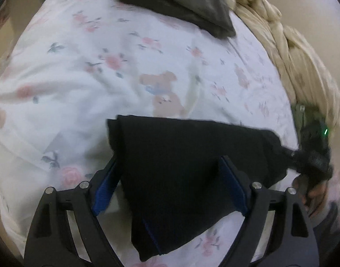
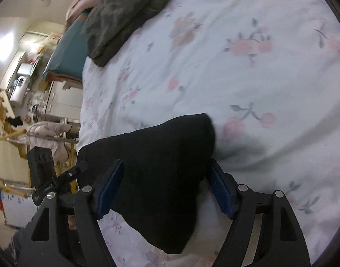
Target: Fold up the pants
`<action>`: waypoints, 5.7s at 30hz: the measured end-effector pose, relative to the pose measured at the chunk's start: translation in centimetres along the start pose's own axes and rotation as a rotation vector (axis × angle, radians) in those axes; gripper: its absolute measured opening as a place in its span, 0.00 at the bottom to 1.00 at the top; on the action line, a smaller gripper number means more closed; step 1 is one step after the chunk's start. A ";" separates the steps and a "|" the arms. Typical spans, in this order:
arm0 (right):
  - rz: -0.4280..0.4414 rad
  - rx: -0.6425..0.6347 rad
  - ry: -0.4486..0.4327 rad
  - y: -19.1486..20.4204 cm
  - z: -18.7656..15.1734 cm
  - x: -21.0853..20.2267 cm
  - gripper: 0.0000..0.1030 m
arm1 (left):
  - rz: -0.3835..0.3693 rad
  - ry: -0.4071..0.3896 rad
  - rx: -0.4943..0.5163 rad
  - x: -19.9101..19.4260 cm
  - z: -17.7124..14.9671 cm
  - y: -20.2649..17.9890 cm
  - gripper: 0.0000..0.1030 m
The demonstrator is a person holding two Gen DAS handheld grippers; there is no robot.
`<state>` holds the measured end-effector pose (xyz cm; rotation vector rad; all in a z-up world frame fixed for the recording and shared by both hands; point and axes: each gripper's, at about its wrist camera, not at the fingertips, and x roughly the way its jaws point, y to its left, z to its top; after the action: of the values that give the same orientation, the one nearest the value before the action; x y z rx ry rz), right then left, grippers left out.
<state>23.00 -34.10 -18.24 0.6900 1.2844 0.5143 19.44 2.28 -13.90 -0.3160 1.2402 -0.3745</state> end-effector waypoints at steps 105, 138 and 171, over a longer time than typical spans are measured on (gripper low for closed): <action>-0.545 -0.500 -0.769 23.3 -9.6 -12.6 1.00 | 0.424 -0.775 0.245 -20.7 -4.0 -10.9 1.00; -0.555 -0.507 -0.751 23.3 -9.6 -11.6 1.00 | 0.406 -0.748 0.218 -20.7 -3.9 -10.5 1.00; -0.557 -0.516 -0.765 23.4 -9.7 -11.7 1.00 | 0.411 -0.745 0.223 -20.2 -4.0 -10.2 1.00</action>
<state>11.68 -24.17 5.30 0.0452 0.5319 0.0785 8.89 1.92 6.57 0.0080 0.5006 -0.0198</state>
